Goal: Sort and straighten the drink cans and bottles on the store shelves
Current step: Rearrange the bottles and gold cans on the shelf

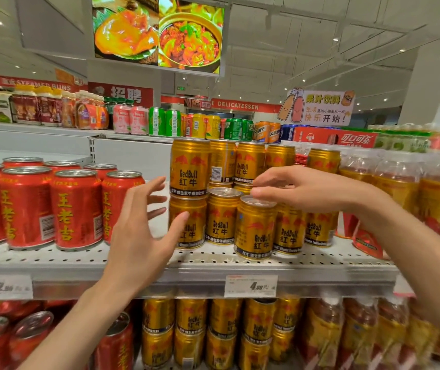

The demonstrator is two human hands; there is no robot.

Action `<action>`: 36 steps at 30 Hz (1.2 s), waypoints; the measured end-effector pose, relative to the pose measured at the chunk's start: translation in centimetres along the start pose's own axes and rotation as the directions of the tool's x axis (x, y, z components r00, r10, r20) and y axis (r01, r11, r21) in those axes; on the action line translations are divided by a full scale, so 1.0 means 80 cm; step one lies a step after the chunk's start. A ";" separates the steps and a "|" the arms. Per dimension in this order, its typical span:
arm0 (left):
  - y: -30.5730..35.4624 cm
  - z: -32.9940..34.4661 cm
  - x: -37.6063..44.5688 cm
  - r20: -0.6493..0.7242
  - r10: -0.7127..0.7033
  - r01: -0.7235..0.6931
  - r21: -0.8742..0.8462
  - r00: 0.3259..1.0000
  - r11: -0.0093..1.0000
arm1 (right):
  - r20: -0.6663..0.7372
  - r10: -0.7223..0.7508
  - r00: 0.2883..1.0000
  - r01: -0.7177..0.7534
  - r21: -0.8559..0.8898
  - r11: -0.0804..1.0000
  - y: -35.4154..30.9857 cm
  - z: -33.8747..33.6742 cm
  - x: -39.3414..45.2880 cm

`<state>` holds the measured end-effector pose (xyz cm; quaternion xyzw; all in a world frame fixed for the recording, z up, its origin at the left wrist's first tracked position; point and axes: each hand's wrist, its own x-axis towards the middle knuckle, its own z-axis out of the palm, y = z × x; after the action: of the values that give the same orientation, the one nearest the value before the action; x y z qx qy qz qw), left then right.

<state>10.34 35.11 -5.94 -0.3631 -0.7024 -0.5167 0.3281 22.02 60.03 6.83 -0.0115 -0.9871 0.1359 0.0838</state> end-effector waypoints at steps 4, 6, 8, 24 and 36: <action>0.015 0.004 -0.004 -0.053 0.208 -0.200 0.127 0.977 0.972 | 0.100 0.017 0.995 -0.010 -0.076 0.997 0.032 -0.015 -0.024; 0.029 0.011 -0.003 0.036 0.293 -0.294 0.189 0.956 0.937 | 0.109 0.024 0.994 -0.014 -0.092 0.996 0.039 -0.011 -0.025; 0.046 0.022 0.001 0.165 0.334 -0.366 0.240 0.928 0.899 | 0.069 0.005 0.998 0.001 -0.081 0.997 0.042 -0.003 -0.021; 0.060 0.057 0.021 0.385 0.090 -0.221 0.310 0.918 0.925 | -0.076 -0.146 0.986 0.139 -0.098 0.985 0.041 -0.006 -0.036; 0.057 0.053 0.018 0.387 0.099 -0.218 0.277 0.917 0.936 | -0.120 -0.107 0.987 0.099 -0.074 0.992 0.035 0.024 -0.012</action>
<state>13.14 40.33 -3.58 -0.4526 -0.7924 -0.2924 0.2858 22.67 62.17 4.09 0.0284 -0.9834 0.0966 0.1511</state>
